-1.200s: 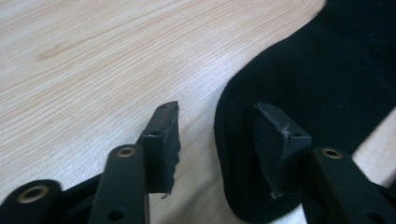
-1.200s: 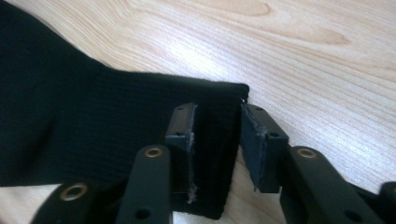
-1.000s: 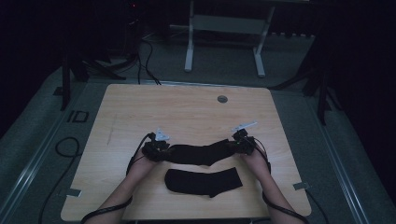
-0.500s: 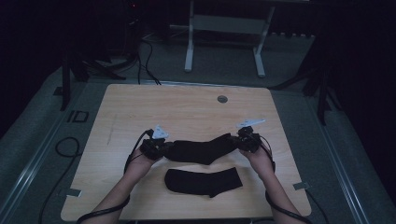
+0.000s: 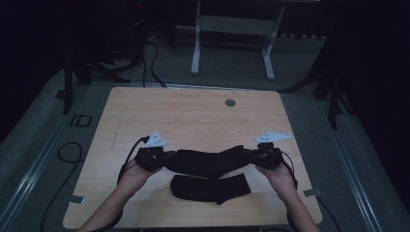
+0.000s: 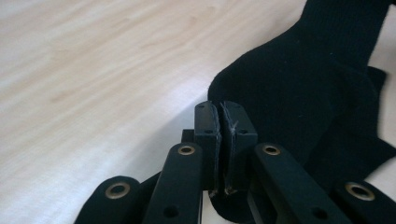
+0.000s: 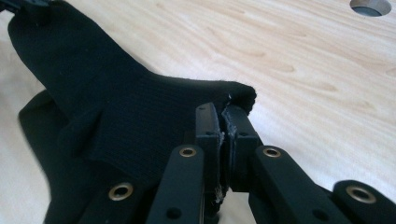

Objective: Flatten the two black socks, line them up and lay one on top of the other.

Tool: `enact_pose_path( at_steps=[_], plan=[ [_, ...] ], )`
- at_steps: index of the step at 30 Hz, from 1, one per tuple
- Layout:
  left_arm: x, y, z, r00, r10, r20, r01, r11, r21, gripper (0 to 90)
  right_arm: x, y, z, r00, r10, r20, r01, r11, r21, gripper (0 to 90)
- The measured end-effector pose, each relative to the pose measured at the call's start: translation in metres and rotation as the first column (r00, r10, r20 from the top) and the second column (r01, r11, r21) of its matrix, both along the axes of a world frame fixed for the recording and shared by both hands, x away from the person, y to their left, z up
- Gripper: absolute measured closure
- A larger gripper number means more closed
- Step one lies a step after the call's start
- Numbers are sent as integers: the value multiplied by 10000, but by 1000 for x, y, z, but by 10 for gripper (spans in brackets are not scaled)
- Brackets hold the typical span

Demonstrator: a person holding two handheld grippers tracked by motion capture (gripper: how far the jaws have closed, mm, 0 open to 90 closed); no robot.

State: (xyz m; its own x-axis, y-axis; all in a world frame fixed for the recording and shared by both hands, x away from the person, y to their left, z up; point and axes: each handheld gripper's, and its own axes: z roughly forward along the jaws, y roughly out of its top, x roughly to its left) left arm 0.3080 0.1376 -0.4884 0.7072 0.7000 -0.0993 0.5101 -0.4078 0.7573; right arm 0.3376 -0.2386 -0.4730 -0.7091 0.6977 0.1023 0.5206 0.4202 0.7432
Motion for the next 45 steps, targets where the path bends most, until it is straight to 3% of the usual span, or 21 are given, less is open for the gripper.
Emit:
enact_pose_path(
  at_steps=[6,9,13,18,23,30,34,38,43,45],
  plan=[
    [-20,-2,1,9983,-460,-368,455,9989,-131,860,-35,-7,-1,9998,181,24,-180,9996,-235,856],
    [-29,-3,0,9959,-651,-626,630,9974,-347,860,-49,-12,-4,9998,171,-94,-172,9998,-120,857],
    [-34,-10,-12,9952,-777,-601,793,9966,244,859,-60,-16,-18,9995,63,-321,-72,9996,-279,856],
    [-28,-17,-34,9877,-977,-1223,1027,9941,355,858,-57,-18,-40,9962,-156,-860,117,9989,-462,856],
    [-25,-20,-48,9875,-842,-1331,950,9924,776,857,-52,-18,-60,9909,-176,-1338,95,9981,-610,854],
    [-22,-21,-64,9872,-745,-1411,883,9916,944,853,-48,-16,-71,9907,-337,-1320,202,9945,-1025,852],
    [-21,-16,-65,9883,-639,-1387,738,9950,678,843,-48,-15,-71,9909,-352,-1297,208,9936,-1107,852],
    [-21,-13,-63,9897,-556,-1322,683,9933,934,827,-47,-14,-71,9906,-286,-1334,137,9937,-1112,852],
    [-24,-5,-61,9909,-404,-1287,491,9966,654,739,-47,-12,-71,9905,-267,-1346,110,9931,-1164,836],
    [-27,-1,-57,9943,-270,-1027,338,9973,648,704,-47,-13,-70,9900,-230,-1394,72,9936,-1127,803]
  ],
)
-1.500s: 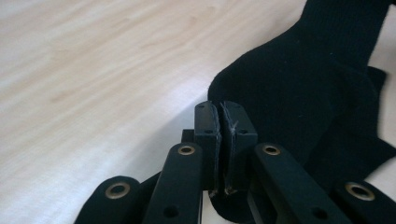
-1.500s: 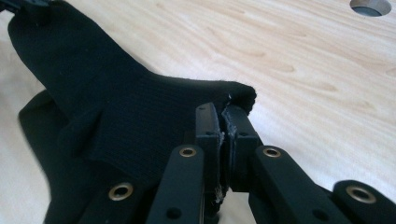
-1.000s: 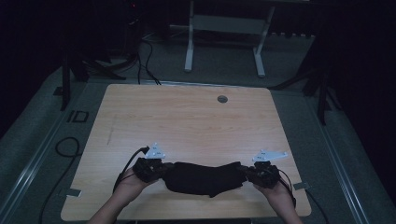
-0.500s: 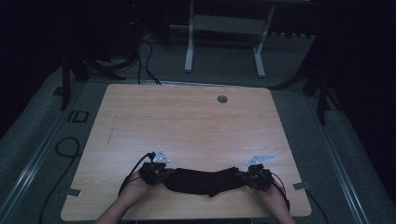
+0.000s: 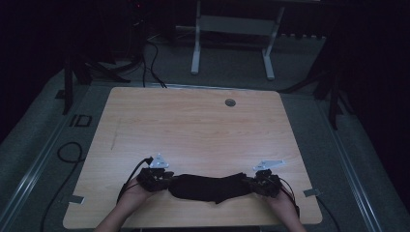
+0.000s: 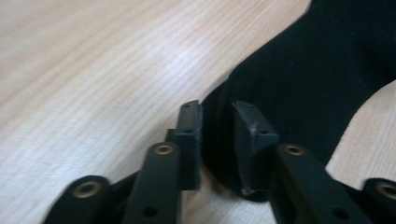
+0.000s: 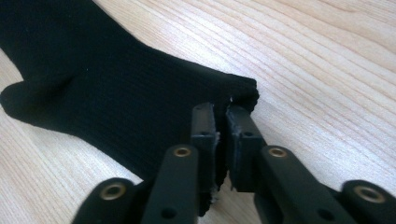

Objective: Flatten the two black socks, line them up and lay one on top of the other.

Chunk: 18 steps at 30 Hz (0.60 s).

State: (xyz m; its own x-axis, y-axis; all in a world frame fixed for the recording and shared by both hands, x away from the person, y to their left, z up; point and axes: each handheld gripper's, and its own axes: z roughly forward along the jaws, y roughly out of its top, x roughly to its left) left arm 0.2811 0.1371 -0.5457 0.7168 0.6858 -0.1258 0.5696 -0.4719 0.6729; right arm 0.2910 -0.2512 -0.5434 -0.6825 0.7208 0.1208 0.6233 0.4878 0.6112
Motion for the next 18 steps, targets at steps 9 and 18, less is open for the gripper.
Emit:
enact_pose_path(
  at_steps=[9,18],
  plan=[
    [-15,-1,20,9973,-164,720,188,9993,-330,764,-7,-2,22,9978,-38,669,5,9988,480,592],
    [-19,-22,-2,9946,-872,566,872,9962,33,900,-13,15,16,9961,585,658,-588,9983,30,895]
  ],
)
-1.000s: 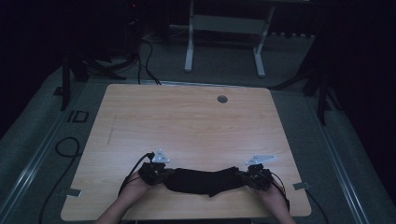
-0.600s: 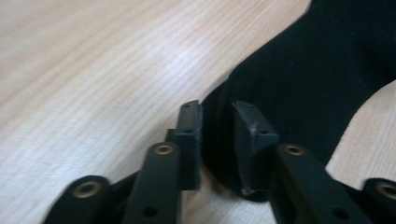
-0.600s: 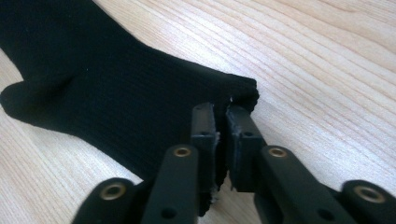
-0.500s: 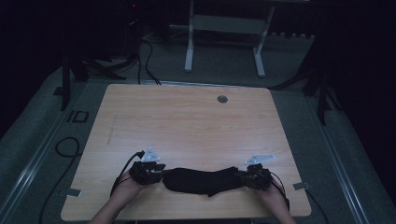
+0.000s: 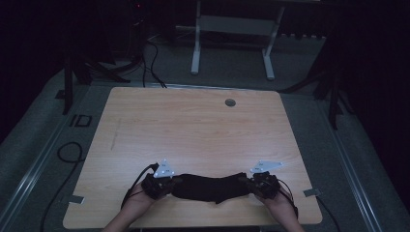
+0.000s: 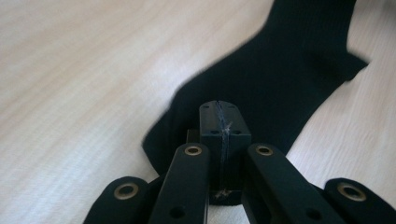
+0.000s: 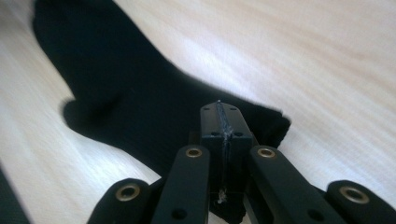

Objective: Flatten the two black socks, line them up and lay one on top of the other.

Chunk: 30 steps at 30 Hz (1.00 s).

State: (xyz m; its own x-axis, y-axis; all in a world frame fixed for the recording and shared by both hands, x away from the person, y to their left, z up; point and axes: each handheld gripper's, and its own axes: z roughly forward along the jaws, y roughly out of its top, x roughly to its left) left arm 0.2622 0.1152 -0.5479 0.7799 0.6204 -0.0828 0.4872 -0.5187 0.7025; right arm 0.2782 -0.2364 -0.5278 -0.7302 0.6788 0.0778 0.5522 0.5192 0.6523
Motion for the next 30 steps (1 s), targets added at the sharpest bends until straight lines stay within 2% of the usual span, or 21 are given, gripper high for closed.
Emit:
enact_pose_path(
  at_steps=[2,4,6,9,12,16,19,24,28,30],
  plan=[
    [2,-1,-6,10000,51,22,-52,9998,215,900,2,1,-8,9998,7,-211,-9,9999,-125,895],
    [4,-1,-10,10000,53,-24,-53,9998,169,900,4,0,-15,9995,-99,-300,87,9992,-387,896],
    [6,-1,-14,9999,-11,118,9,9998,204,900,7,-2,-19,9990,-74,-435,61,9995,-299,897],
    [11,0,-17,9996,19,292,-20,10000,27,900,10,0,-19,9996,-104,-253,92,9988,-480,898],
    [19,0,-18,9987,-18,501,14,10000,83,900,16,1,-19,9996,-162,-251,148,9985,-520,898],
    [29,0,-19,9990,-4,446,8,10000,-84,900,26,0,-19,9994,-213,-287,199,9986,-498,898],
    [38,-1,-19,9987,-34,513,35,10000,-29,900,35,-1,-19,9990,-318,-318,303,9984,-469,898],
    [50,-2,-19,9979,67,652,-68,10000,22,900,49,3,-18,9987,-507,-100,499,9963,-695,898],
    [60,0,-19,9978,62,657,-62,10000,2,900,59,4,-19,9983,-552,-167,542,9970,-552,898],
    [63,0,-19,9971,74,756,-84,9999,124,900,65,4,-19,9977,-637,-224,624,9967,-528,898]
  ],
)
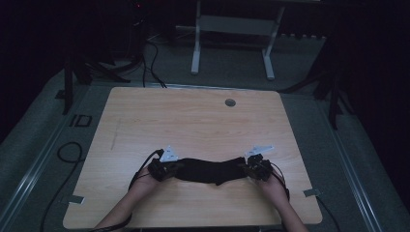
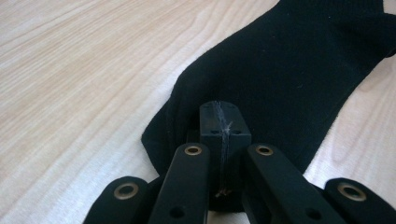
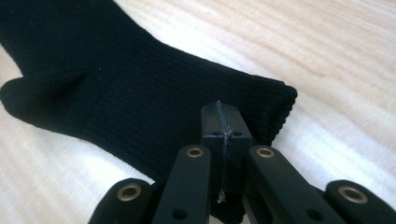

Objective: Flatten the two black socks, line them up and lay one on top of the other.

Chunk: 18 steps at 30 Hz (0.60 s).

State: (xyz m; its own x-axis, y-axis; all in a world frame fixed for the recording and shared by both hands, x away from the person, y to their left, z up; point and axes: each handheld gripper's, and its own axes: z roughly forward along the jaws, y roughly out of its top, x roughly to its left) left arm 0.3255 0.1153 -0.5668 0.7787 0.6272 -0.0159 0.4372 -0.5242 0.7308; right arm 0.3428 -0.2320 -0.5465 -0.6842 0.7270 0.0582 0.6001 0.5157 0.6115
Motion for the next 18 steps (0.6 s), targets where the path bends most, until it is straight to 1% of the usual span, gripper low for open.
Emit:
enact_pose_path(
  at_steps=[1,2,4,5,6,8,9,11,12,13,15,18],
  plan=[
    [2,-1,0,9999,-41,97,40,9999,100,900,3,1,0,10000,19,60,-19,10000,-60,898],
    [4,-1,1,9999,-11,120,8,9998,177,900,5,3,0,9999,42,119,-40,9999,-159,897],
    [9,0,1,9999,57,156,-61,9996,286,900,10,5,1,9999,-1,120,3,9998,-198,897],
    [9,0,1,9999,57,156,-61,9996,286,900,10,5,1,9999,-1,120,3,9998,-198,897],
    [14,1,1,9998,88,200,-94,9996,284,900,13,6,0,9999,-27,152,30,9998,-189,898],
    [19,2,0,9997,82,245,-88,9997,234,900,20,8,0,9999,-131,108,132,9999,-91,898],
    [20,2,0,9994,96,346,-105,9996,259,900,23,8,0,9998,-173,87,174,9998,-64,897],
    [24,3,0,9993,128,348,-138,9995,295,900,27,9,0,9999,-163,57,163,9999,-43,897],
    [26,3,1,9993,117,369,-131,9992,379,900,29,10,0,9999,-160,23,160,9999,-45,897],
    [28,3,1,9994,139,321,-151,9992,376,900,31,11,0,9998,-180,-2,180,9998,-24,897],
    [31,3,1,9991,127,396,-145,9988,458,900,34,11,0,9998,-206,-1,206,9998,-6,897],
    [35,4,2,9994,118,321,-134,9986,511,899,37,12,0,9996,-276,-13,276,9996,53,897]
  ],
)
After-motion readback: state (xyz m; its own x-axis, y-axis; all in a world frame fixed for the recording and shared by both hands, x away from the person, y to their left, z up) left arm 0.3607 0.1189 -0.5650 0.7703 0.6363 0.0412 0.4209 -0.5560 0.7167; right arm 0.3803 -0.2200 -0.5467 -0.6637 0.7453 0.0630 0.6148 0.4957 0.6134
